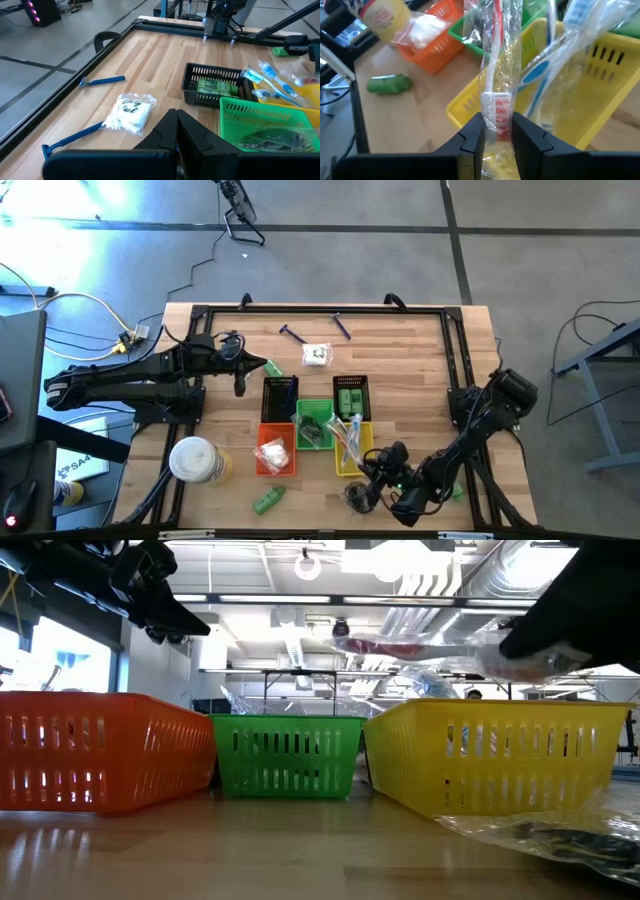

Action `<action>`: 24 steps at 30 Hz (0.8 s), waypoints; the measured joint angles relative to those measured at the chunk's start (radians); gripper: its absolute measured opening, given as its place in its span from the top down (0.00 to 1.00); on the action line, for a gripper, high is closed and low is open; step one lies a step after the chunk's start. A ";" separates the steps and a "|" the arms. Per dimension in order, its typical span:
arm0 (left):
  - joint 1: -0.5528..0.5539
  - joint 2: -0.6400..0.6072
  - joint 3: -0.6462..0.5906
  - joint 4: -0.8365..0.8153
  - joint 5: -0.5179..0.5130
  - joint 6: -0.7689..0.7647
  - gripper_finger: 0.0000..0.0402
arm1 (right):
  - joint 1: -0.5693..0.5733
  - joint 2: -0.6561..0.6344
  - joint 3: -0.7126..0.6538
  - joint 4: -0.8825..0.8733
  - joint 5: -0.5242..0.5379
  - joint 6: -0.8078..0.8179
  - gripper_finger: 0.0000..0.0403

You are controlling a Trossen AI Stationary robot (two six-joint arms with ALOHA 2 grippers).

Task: Pick & Place Travel size toiletries
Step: Put the orange toothbrush into the yellow bin

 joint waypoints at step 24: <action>0.000 0.000 0.000 -0.001 0.000 0.000 1.00 | -0.023 0.006 0.000 -0.081 -0.023 -0.057 0.57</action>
